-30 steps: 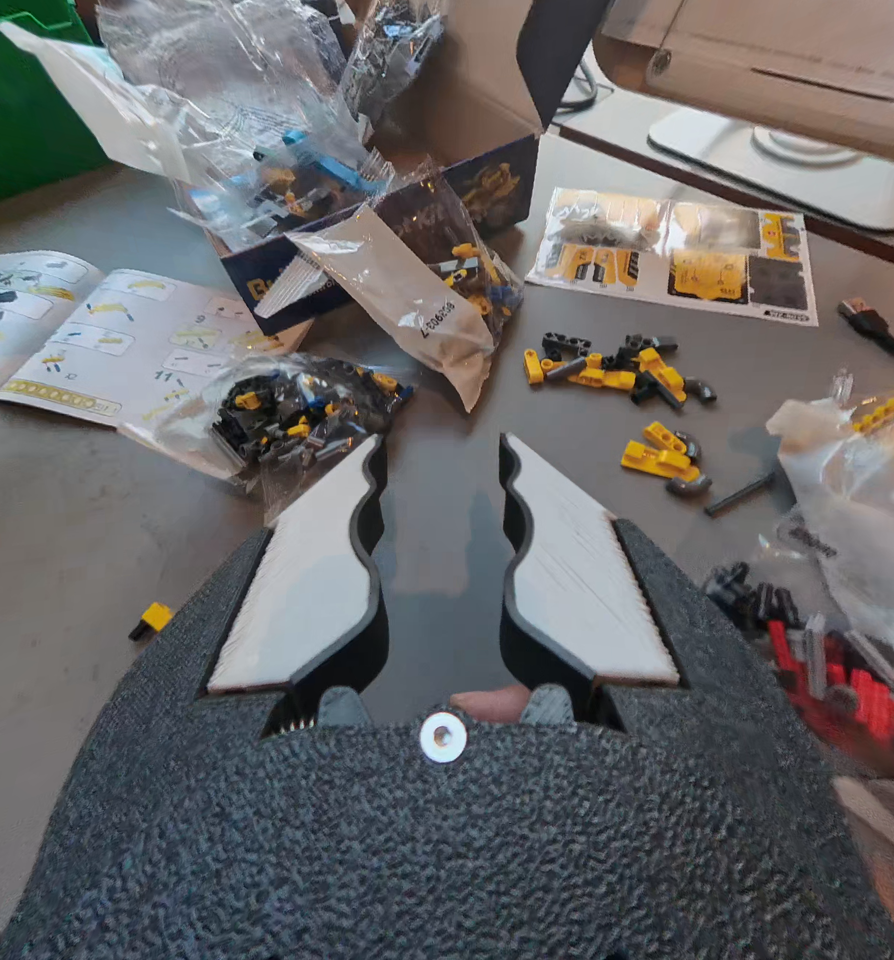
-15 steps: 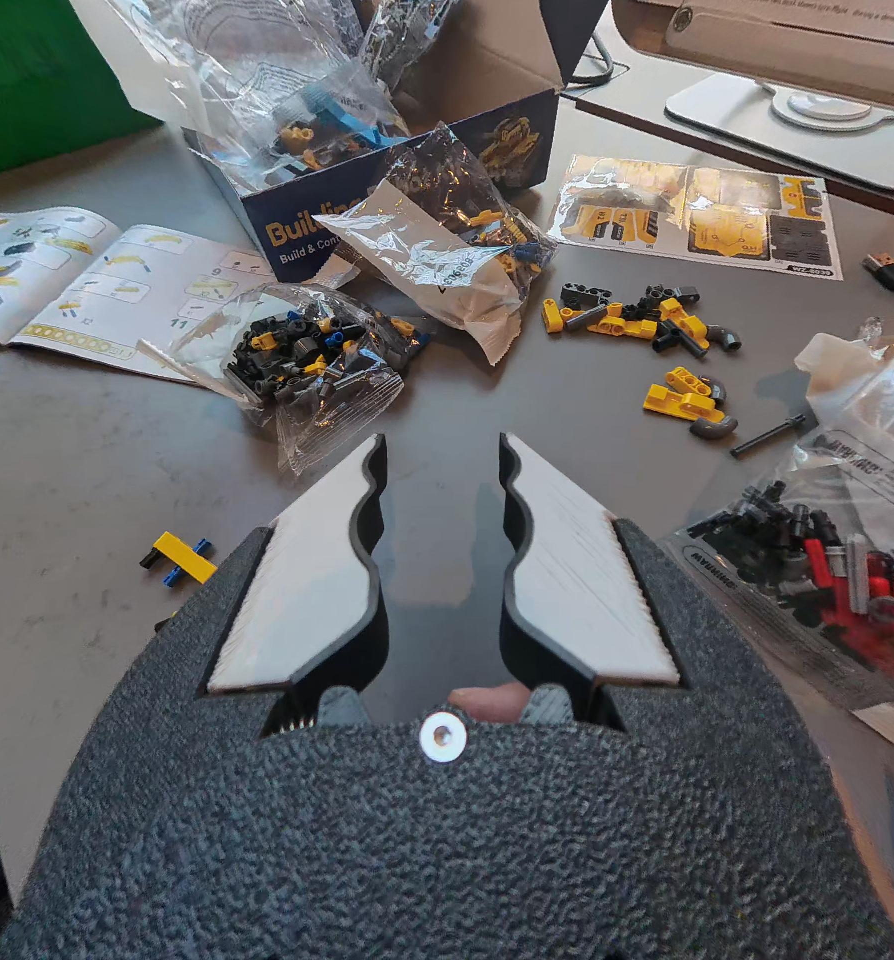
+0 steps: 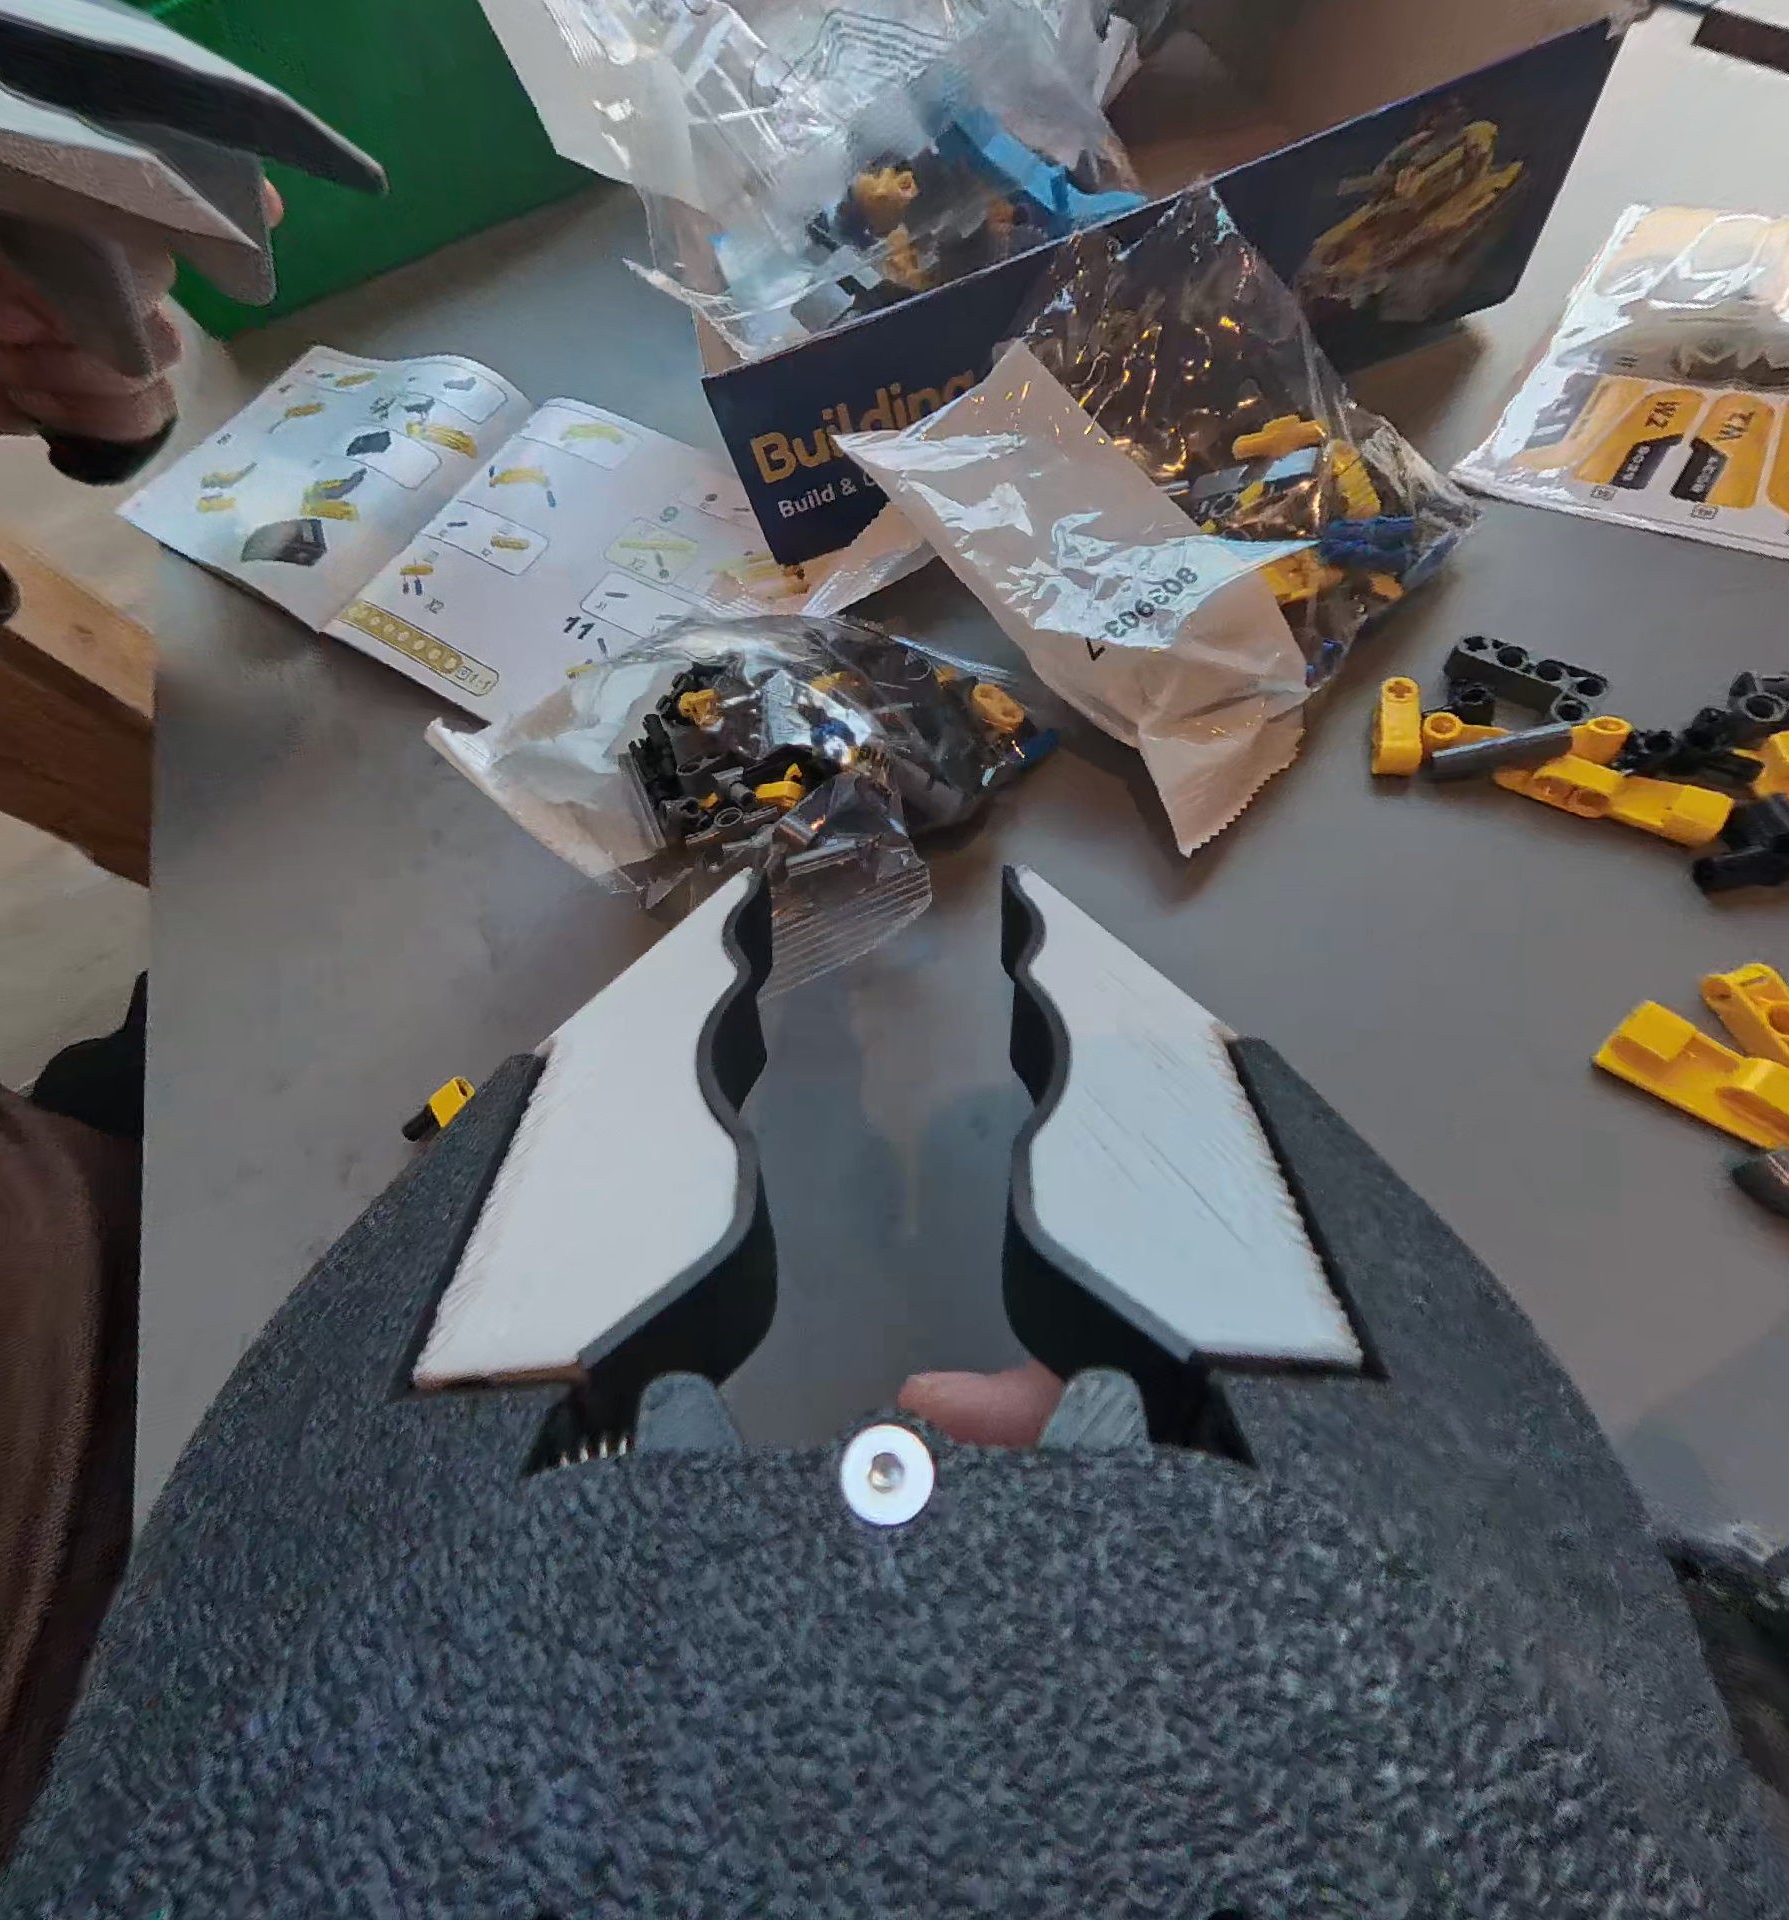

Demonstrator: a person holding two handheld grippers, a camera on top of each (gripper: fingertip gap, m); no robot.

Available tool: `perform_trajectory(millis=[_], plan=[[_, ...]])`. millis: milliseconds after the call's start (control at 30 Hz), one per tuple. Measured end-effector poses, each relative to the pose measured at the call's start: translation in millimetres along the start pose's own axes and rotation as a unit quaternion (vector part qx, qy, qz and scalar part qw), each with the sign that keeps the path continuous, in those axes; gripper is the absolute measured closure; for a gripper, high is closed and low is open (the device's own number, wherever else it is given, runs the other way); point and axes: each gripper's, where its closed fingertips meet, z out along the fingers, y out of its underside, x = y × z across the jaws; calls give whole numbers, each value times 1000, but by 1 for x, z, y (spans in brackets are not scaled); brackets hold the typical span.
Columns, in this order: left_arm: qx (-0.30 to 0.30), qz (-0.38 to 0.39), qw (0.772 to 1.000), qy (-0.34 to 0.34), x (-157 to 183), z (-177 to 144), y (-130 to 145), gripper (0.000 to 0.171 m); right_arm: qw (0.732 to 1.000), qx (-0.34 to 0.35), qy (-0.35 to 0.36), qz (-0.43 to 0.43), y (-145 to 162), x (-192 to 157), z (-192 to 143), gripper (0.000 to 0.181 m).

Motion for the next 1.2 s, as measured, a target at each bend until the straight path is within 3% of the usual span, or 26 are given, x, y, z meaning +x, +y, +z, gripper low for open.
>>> perform_trajectory(millis=[300, 500, 600, 667, 933, 1200], plan=[[-52, -16, 998, -11, -12, 2, 27, 120, 995, -26, -68, 74, 16, -3, 1, 142], [-29, -10, 1000, 4, 4, -7, 9, 121, 988, -43, -99, 108, 16, -20, 11, 151], [-18, -4, 1000, 8, 13, -11, 0, 122, 988, -35, -98, 110, 13, -24, 17, 171], [-16, 11, 1000, 5, 18, -14, -3, 122, 985, -20, -116, 128, 6, -31, 18, 176], [-1, 42, 999, 1, 34, -23, -17, 124, 992, 0, -40, 123, -6, -13, -4, 179], [-7, 59, 998, 5, 44, -21, -18, 124, 993, -19, 26, 110, 3, 9, -23, 179]])
